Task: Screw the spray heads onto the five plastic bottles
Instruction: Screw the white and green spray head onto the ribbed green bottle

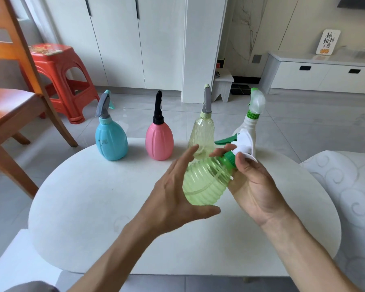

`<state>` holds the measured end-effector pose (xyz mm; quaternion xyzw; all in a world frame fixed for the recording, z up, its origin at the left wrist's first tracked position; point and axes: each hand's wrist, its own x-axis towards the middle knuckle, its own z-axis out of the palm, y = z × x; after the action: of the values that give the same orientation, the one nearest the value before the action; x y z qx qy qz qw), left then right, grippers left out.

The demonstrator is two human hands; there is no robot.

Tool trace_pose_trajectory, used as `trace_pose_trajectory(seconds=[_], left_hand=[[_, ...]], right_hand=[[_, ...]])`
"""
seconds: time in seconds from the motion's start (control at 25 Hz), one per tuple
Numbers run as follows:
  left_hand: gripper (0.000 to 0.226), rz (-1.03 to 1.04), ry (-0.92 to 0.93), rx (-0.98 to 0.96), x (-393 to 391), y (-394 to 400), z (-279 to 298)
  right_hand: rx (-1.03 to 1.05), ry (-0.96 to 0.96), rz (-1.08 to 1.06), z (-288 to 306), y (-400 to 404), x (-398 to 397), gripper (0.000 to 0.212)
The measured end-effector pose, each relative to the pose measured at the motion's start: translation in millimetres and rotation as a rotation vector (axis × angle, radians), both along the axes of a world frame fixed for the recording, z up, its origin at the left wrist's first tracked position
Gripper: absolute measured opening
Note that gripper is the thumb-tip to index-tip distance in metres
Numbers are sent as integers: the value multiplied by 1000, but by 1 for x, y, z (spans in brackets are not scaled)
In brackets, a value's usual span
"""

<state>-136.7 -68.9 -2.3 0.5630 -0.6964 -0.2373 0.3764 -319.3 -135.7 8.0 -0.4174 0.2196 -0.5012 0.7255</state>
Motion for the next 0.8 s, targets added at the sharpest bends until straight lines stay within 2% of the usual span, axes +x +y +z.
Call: trace_pose_trajectory(seconds=[0.16,0.4,0.48,0.6,0.64,0.8], left_hand=[[109,66,12,82,-1,0,-5],[103,165,-3,-59,-16,6,-19],[109,125,15,-58,-16,3,-16],[134,-31,225,78,-4,-5,-7],[140,-62,244,113,-1,-5,-5],[141,-82,123,143,-10,1,-11]], right_hand=[[-54,7,31,4,3,3,26],[-95,122,-94,1,10,10,19],[-110,101,-48,5,7,5,17],[-119,22,122,9,3,-5,25],[-113,8,171,10,4,-6,27],[-86,53,194,6,6,-8,35]])
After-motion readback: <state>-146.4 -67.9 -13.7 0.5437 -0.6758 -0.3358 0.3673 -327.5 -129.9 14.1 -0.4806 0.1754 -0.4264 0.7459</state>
